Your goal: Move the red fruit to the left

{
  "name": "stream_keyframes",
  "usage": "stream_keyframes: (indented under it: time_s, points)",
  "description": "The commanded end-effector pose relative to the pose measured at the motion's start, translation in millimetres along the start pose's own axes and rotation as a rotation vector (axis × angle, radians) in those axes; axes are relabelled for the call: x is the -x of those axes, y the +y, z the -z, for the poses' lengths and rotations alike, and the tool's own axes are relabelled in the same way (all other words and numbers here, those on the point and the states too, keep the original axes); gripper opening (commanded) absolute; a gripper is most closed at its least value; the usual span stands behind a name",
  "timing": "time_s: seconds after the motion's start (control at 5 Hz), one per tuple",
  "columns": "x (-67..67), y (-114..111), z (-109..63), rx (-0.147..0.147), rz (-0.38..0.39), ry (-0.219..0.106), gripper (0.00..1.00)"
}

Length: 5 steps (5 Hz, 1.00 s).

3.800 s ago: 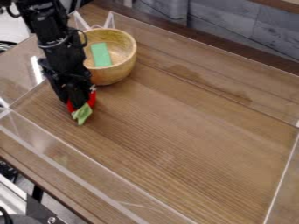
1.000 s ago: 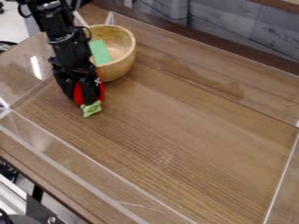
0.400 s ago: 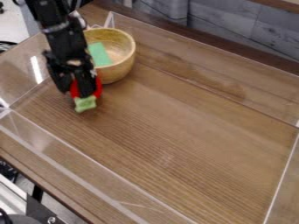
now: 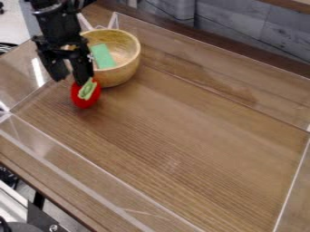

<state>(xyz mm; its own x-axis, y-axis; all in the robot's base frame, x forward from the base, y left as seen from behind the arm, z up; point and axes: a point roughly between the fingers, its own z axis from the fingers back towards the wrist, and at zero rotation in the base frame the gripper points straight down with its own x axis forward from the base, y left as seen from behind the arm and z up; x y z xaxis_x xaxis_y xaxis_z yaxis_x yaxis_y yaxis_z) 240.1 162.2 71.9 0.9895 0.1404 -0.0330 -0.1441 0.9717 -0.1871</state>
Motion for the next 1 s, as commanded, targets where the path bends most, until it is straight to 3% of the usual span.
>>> stream_keyframes:
  time_s: [0.0,0.4,0.8]
  points:
    - [-0.4,0,-18.2,-0.041,-0.057,-0.056,1.0]
    - [-4.1,-24,-30.7,-0.057,-0.035,-0.041,1.0]
    - [-17.4,-48,-21.9,-0.076,-0.017,-0.023,1.0]
